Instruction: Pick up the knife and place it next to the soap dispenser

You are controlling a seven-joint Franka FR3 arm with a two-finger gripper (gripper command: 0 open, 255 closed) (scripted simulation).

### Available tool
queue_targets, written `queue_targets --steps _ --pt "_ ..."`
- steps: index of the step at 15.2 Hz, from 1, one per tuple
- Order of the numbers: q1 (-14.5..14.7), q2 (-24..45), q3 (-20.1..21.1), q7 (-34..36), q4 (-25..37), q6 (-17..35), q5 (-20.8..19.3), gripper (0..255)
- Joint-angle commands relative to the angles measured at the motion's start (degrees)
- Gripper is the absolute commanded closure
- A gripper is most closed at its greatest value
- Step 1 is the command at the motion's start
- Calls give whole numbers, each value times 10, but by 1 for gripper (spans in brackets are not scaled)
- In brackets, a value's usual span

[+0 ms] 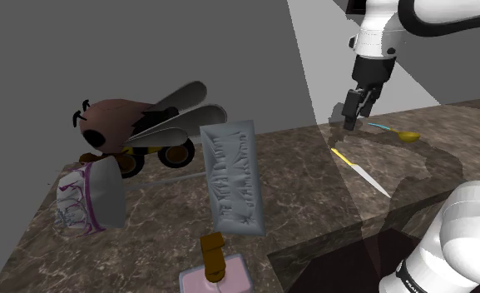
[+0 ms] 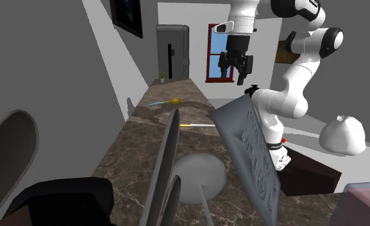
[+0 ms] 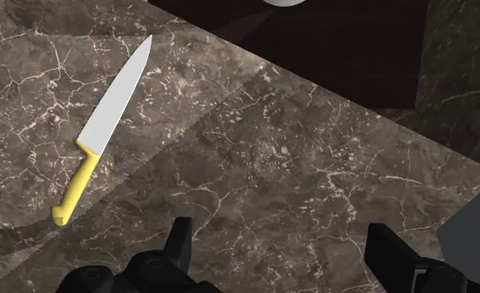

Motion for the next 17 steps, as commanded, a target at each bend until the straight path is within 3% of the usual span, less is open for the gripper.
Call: queue_targets --steps 1,9,17 --pt "0 0 0 0 0 0 0 0" --pt "-30 -5 -101 -80 -100 117 -54 0" --pt "-60 56 -215 -163 -152 251 -103 0"
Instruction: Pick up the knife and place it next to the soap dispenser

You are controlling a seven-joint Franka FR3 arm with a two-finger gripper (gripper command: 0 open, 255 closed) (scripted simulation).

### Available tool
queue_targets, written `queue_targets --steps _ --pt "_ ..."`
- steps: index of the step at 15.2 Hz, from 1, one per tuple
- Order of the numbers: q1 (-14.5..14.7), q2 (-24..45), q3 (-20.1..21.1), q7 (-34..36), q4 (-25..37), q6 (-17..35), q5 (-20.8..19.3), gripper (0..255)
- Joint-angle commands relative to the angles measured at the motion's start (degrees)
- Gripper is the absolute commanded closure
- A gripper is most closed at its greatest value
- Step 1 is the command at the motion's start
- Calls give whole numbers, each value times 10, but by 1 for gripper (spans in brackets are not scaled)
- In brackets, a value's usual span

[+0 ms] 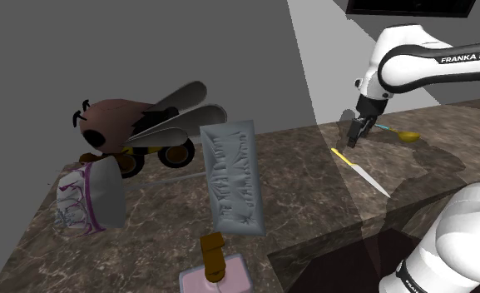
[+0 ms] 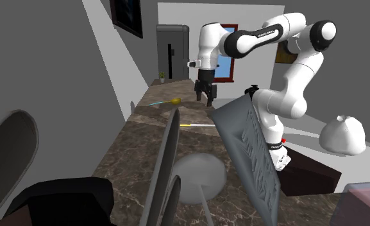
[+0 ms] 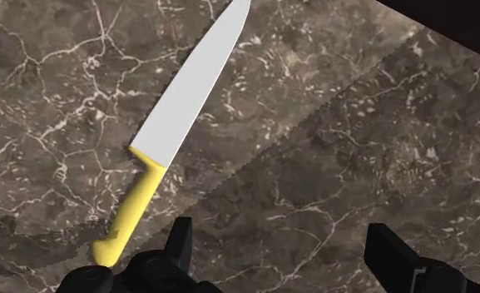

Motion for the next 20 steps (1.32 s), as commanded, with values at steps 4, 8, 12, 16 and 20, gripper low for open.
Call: queue_targets --steps 4,8,12,16,20 --pt "-10 64 -77 -56 -18 96 -19 0" --pt "-2 137 -143 -109 -10 169 -15 0" --pt "11 191 -186 -146 -4 220 2 0" --pt "19 217 -199 -154 -18 258 8 0" --pt "25 235 -207 -160 -26 284 15 0"
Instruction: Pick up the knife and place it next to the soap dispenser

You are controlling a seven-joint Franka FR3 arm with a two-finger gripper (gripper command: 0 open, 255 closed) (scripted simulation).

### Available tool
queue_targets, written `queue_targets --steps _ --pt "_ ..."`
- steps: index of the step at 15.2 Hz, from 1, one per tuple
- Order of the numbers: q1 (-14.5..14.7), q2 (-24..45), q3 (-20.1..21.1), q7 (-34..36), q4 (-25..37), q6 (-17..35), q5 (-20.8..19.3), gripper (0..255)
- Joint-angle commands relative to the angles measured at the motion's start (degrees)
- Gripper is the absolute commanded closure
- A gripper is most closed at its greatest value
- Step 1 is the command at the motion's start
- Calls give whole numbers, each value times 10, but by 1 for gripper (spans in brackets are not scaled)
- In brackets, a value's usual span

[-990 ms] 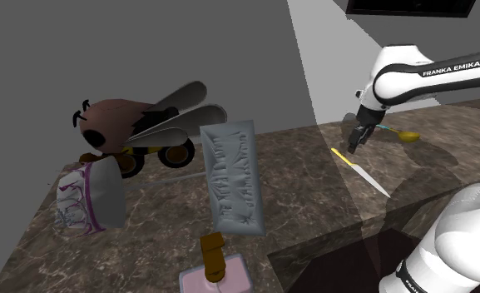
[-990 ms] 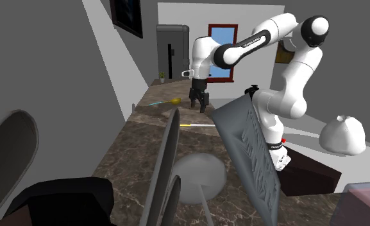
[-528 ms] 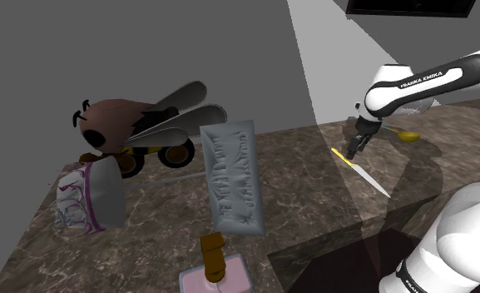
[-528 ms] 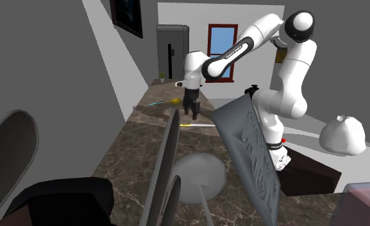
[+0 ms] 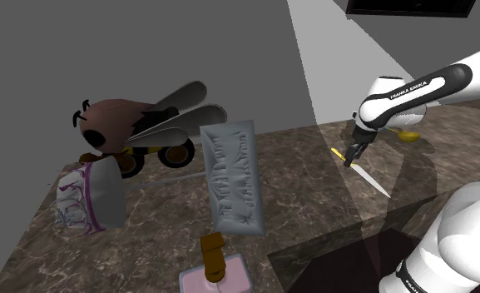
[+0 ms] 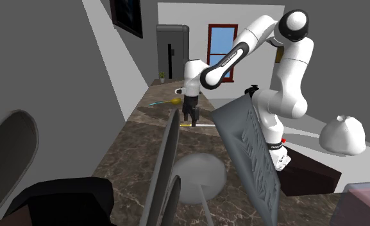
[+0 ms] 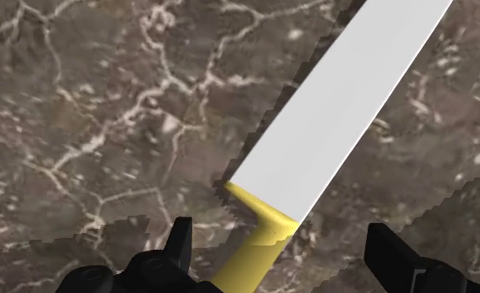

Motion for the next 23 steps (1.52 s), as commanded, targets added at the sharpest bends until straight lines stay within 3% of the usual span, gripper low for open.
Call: queue_targets --steps 1,6,7,16,23 --pt "1 3 -1 -1 -2 5 1 0" --pt "1 3 -1 -1 -2 5 1 0" --pt "1 3 -1 -1 -2 5 1 255" --pt "1 3 -1 -1 -2 5 1 255" --pt "-11 -41 22 14 24 -63 -11 255"
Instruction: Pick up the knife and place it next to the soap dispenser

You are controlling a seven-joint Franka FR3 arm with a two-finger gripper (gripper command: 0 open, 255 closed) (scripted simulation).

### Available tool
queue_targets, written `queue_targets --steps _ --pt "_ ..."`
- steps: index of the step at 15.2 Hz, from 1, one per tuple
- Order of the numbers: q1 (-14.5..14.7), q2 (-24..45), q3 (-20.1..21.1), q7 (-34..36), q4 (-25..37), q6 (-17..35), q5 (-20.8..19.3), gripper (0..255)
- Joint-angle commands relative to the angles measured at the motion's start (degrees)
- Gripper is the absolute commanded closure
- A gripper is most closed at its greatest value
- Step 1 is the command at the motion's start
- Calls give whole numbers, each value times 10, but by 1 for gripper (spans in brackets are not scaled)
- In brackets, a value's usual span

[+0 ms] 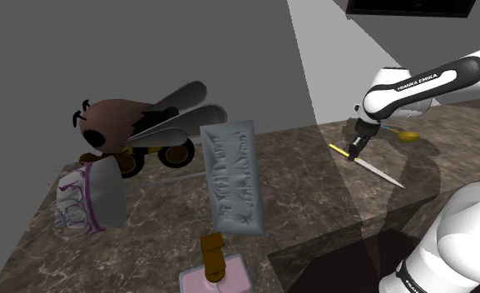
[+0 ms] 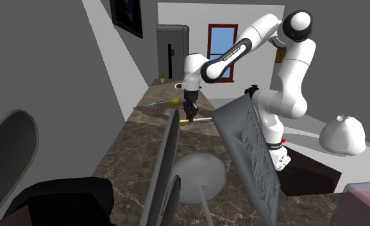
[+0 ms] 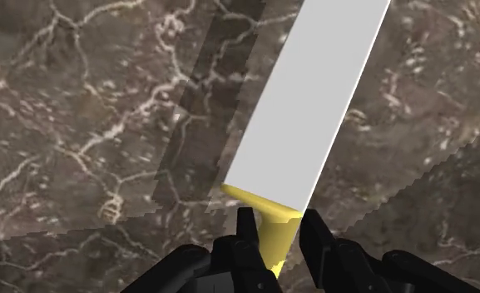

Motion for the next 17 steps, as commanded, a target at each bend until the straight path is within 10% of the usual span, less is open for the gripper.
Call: queue_targets --steps 1,17 --pt "-3 -12 7 4 8 -20 -2 255" --pt "-9 -71 49 18 91 -160 0 255"
